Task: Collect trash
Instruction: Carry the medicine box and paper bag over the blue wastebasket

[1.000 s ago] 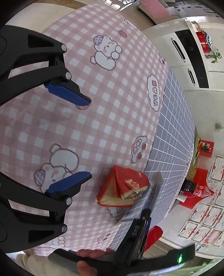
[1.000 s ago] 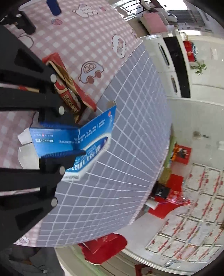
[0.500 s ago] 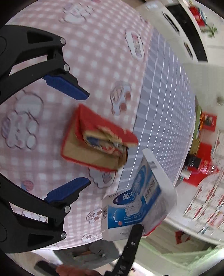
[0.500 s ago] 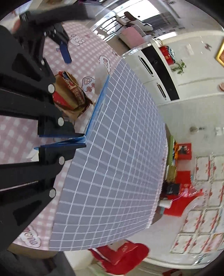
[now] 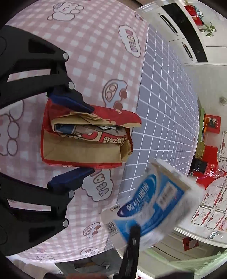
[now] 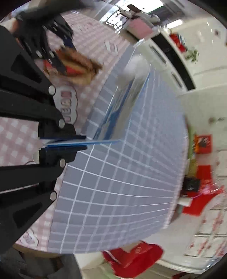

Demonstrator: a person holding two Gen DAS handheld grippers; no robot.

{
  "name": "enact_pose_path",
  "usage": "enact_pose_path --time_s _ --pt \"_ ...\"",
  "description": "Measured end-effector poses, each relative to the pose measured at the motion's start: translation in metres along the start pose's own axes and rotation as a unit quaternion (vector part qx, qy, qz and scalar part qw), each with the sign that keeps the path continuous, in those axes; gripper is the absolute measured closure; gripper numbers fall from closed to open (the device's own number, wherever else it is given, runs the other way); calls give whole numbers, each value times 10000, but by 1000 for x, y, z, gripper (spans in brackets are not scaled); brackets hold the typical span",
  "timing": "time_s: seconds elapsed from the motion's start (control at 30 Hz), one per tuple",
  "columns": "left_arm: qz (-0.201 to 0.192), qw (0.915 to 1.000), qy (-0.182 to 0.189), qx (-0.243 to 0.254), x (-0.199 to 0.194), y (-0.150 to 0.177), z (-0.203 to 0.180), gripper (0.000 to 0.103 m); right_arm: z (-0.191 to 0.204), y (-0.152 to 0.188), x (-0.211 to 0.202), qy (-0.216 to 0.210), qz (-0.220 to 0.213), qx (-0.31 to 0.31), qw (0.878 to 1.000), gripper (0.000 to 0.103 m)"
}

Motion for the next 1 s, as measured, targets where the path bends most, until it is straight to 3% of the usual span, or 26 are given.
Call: enact_pose_path --time_s 0.13,0.2,0.5,0.8,1.0 --pt "-1 9999 -64 -122 -8 4 13 42 -4 -5 19 -2 -86 134 9999 100" --pt "-48 9998 -88 -157 -14 9 21 42 -3 -5 18 -240 -103 266 9993 100" --pt "-383 9982 -280 -372 -49 17 42 42 30 2 -14 -457 -427 2 9980 100" --pt "-795 9911 -757 -757 -108 51 84 42 123 29 -32 -961 -430 -808 9911 100" --pt "-1038 9787 -1219 -1283 -151 92 133 42 204 45 -46 -1337 -455 -1456 9792 100"
Point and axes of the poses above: each gripper's, at about its wrist camera, not at the fingertips, and x roughly the way its jaws point, z to its left, y to its underside, the point moved 6 cm from there along x, roughly the way its jaws point, and after that the axes turned 8 degrees about z, right-handed, at the moved point
